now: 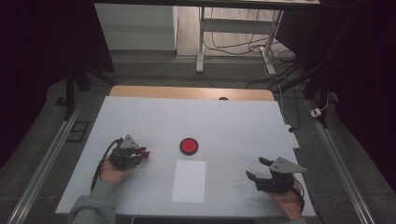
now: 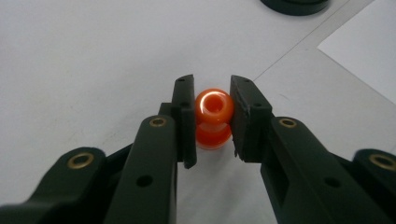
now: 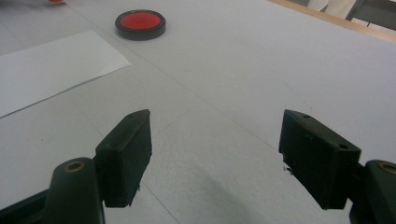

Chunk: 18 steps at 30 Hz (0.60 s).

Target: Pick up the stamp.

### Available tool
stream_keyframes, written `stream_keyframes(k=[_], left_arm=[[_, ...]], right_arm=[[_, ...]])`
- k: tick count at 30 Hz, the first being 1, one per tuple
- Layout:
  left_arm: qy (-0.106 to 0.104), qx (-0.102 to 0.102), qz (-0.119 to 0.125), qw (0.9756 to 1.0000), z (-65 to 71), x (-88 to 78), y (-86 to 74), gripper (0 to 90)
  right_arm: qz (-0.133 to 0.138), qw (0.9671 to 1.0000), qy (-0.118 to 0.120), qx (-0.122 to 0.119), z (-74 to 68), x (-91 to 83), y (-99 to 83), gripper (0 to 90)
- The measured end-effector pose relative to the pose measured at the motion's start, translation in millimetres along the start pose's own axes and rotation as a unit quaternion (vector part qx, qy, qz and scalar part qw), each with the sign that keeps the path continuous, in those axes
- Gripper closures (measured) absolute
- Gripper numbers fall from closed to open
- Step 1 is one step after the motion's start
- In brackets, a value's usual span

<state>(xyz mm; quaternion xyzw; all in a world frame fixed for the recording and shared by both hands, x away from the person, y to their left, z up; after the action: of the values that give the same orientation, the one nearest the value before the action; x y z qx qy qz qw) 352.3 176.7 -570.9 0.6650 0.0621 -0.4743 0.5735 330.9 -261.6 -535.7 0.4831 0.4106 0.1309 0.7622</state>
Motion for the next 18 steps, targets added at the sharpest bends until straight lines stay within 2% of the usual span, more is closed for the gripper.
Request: stream_keyframes(k=[8, 18], left_arm=[[-0.017, 0.001, 0.015, 0.9997, 7.2, -6.8, 4.2, 72.2], [-0.045, -0.006, 0.041, 0.9981, 17.1, -16.3, 12.3, 72.2]], right_arm=[[-0.001, 1.0000, 0.000, 0.000, 0.1, 0.7, -0.5, 25.0], [-0.003, 1.0000, -0.001, -0.002, -0.4, 1.0, -0.7, 25.0]])
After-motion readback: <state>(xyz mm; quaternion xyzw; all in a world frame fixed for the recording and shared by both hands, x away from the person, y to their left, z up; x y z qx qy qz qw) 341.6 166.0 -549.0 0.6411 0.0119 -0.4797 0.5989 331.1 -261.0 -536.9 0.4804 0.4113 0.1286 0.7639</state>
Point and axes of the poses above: each handheld gripper's, and its own axes: x roughly forward along the jaws, y roughly out of its top, z roughly to its right, the point moved 7 cm from there along x, roughly forward along the jaws, and after that the axes turned 7 degrees about -x, right-handed, at the moved point
